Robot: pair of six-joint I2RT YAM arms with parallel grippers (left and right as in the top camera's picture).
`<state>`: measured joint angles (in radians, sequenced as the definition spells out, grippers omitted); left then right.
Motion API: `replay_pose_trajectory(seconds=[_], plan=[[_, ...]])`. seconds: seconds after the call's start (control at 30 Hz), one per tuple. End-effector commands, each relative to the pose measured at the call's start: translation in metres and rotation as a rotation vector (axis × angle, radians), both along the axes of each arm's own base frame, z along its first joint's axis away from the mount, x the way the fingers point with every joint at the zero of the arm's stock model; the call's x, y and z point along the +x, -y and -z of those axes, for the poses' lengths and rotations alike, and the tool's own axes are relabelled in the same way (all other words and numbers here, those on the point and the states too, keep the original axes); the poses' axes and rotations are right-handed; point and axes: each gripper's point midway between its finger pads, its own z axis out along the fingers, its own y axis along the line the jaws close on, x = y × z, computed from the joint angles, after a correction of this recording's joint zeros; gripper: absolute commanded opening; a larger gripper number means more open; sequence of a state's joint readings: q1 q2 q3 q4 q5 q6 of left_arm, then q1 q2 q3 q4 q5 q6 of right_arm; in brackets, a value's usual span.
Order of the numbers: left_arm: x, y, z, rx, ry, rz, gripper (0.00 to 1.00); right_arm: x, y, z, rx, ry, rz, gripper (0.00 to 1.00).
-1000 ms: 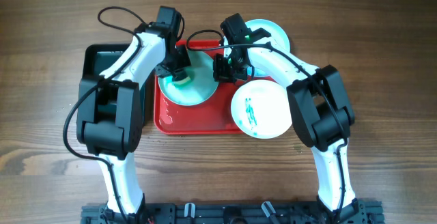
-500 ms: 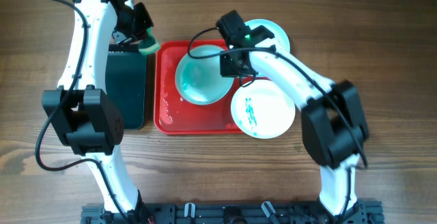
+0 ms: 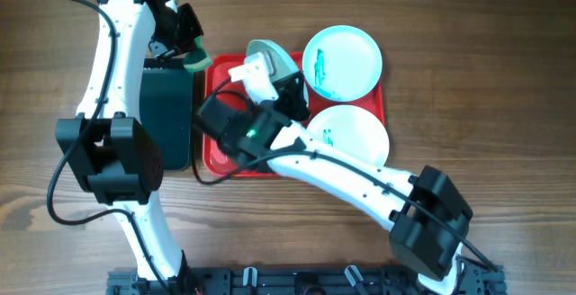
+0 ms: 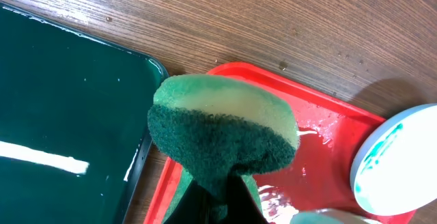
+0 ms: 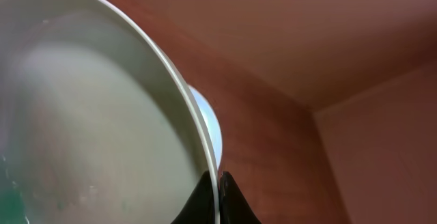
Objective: Clean dirty plates on tray and stack at the side
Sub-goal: 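Lift the scrubbed plate with the right gripper and place it right of the red tray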
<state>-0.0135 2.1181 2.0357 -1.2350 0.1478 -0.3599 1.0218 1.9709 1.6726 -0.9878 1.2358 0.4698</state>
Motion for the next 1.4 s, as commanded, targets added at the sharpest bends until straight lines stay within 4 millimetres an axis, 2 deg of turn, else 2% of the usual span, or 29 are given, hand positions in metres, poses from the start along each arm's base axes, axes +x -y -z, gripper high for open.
replay_pose_trajectory(seconds=[0.0, 0.1, 0.2, 0.27, 0.33, 0.37, 0.43, 0.5, 0.6, 0.63, 0.7, 0.8, 0.87, 0.93, 1.03, 1.17, 1.2, 1.23, 1.27, 1.3, 1.37], plan=[[0.002, 0.004, -0.005, -0.012, 0.017, 0.021, 0.04, 0.000, 0.003, -0.015, -0.030, 0.068, 0.018, 0.04], [0.002, 0.004, -0.005, -0.012, 0.017, 0.021, 0.04, -0.002, 0.000, 0.005, 0.016, -0.045, -0.008, 0.04], [0.000, 0.005, -0.005, -0.012, 0.009, 0.023, 0.04, -0.008, -0.010, 0.046, 0.168, -0.277, -0.050, 0.04], [-0.003, 0.008, -0.004, -0.012, -0.001, 0.032, 0.04, -0.010, -0.010, 0.059, 0.301, -0.432, -0.071, 0.04], [-0.004, 0.013, -0.004, -0.011, -0.007, 0.041, 0.04, -0.010, -0.007, 0.059, 0.450, -0.564, -0.101, 0.04], [-0.007, 0.018, -0.003, -0.012, -0.015, 0.052, 0.04, -0.007, 0.001, 0.052, 0.591, -0.680, -0.145, 0.04], [-0.010, 0.025, -0.003, -0.010, -0.026, 0.069, 0.04, 0.005, 0.023, 0.039, 0.770, -0.768, -0.180, 0.05], [-0.013, 0.031, -0.001, 0.008, -0.035, 0.084, 0.04, 0.021, 0.061, 0.029, 0.902, -0.790, -0.159, 0.04], [-0.016, 0.034, 0.001, 0.054, -0.043, 0.097, 0.04, 0.038, 0.132, 0.031, 0.979, -0.774, -0.012, 0.04], [-0.018, 0.037, 0.003, 0.061, -0.049, 0.106, 0.04, 0.045, 0.170, 0.035, 1.005, -0.747, 0.077, 0.04], [-0.020, 0.039, 0.007, 0.070, -0.059, 0.113, 0.04, 0.051, 0.227, 0.042, 1.048, -0.693, 0.200, 0.04], [-0.018, 0.038, 0.008, 0.084, -0.053, 0.111, 0.04, 0.046, 0.296, 0.064, 1.080, -0.630, 0.374, 0.04], [-0.017, 0.038, 0.008, 0.084, -0.048, 0.111, 0.04, 0.034, 0.336, 0.088, 1.100, -0.589, 0.520, 0.04], [-0.016, 0.038, 0.008, 0.083, -0.046, 0.111, 0.04, 0.020, 0.359, 0.117, 1.151, -0.560, 0.626, 0.04], [-0.016, 0.038, 0.008, 0.083, -0.045, 0.111, 0.04, 0.005, 0.373, 0.153, 1.178, -0.543, 0.690, 0.04], [-0.016, 0.038, 0.008, 0.083, -0.046, 0.112, 0.04, -0.015, 0.388, 0.182, 1.130, -0.508, 0.807, 0.04], [-0.016, 0.039, 0.008, 0.083, -0.046, 0.112, 0.04, -0.016, 0.388, 0.187, 1.129, -0.504, 0.803, 0.04], [-0.016, 0.039, 0.008, 0.083, -0.045, 0.113, 0.04, -0.017, 0.388, 0.190, 1.129, -0.503, 0.804, 0.10], [-0.016, 0.039, 0.008, 0.083, -0.045, 0.114, 0.04, -0.016, 0.388, 0.190, 1.131, -0.499, 0.800, 0.24], [-0.016, 0.040, 0.008, 0.083, -0.045, 0.116, 0.04, -0.013, 0.385, 0.187, 1.148, -0.504, 0.786, 0.27], [-0.017, 0.044, 0.008, 0.083, -0.045, 0.123, 0.04, -0.012, 0.372, 0.175, 1.201, -0.565, 0.736, 0.28]])
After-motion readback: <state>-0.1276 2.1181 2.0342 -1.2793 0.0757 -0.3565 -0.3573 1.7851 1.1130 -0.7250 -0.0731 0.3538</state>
